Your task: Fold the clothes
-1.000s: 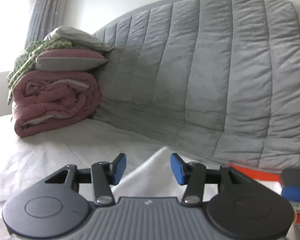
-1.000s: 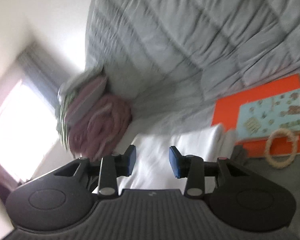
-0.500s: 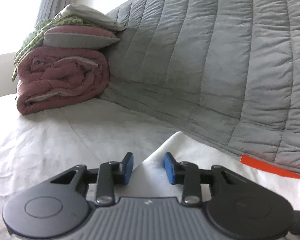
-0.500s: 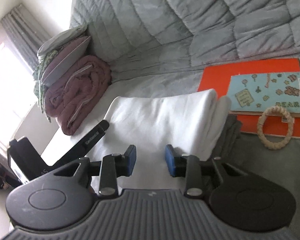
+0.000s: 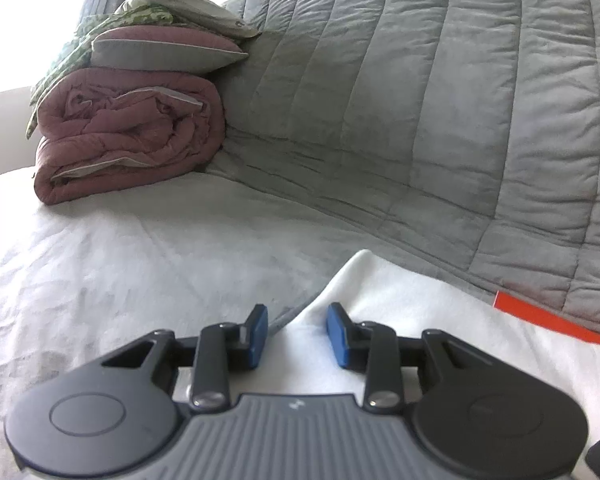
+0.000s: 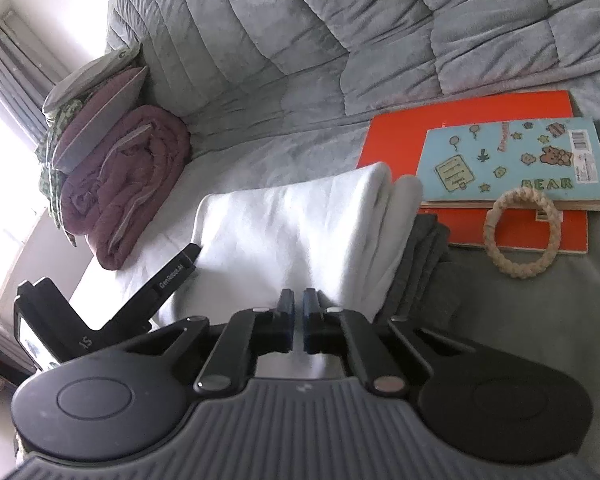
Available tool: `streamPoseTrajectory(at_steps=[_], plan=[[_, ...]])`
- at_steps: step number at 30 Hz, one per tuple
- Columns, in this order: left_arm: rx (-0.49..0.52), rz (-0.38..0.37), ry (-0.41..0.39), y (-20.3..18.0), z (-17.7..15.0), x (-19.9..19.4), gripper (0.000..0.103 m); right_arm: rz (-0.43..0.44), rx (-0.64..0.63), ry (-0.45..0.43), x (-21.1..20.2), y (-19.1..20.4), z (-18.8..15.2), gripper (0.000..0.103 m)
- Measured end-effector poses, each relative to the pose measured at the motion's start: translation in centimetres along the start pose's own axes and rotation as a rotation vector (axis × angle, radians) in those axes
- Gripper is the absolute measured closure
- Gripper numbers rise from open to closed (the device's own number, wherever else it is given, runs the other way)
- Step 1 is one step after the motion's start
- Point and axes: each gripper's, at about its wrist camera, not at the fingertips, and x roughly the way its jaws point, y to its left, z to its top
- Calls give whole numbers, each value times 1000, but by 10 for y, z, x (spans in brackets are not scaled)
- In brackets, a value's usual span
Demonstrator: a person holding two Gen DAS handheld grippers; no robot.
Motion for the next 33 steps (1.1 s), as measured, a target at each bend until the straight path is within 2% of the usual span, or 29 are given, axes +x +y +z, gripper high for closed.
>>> streamPoseTrajectory(at_steps=[9, 11, 15, 18, 21, 23, 24, 26, 30, 31, 33], plan=[[30, 15, 15, -4, 2, 3, 70, -35, 8, -9, -1, 1, -3, 103], [16, 1, 20, 0, 6, 2, 70, -41, -32, -29, -5, 9, -6, 103], [-38, -37, 46, 10, 17, 0, 66, -27, -66, -43, -8, 15, -7, 89], [-62, -42, 32, 16, 26, -5, 65, -12, -49, -40, -9, 12, -3, 89], [-35, -41, -1, 12, 34, -12, 67, 8, 0, -66, -14, 6, 0, 88], [11, -64, -19, 5, 37, -15, 67, 20, 40, -101, -18, 0, 5, 84], [37, -77, -27, 1, 39, -16, 67, 24, 57, -113, -19, -3, 8, 78], [87, -104, -44, -7, 43, -18, 68, 48, 107, -121, -17, -13, 15, 75], [136, -151, -1, -18, 40, -7, 81, 60, 157, -153, -15, -23, 26, 75], [148, -144, 20, -20, 38, -2, 86, 65, 154, -153, -13, -23, 28, 74], [170, -124, 47, -21, 32, 6, 87, 75, 144, -144, -10, -22, 31, 73]])
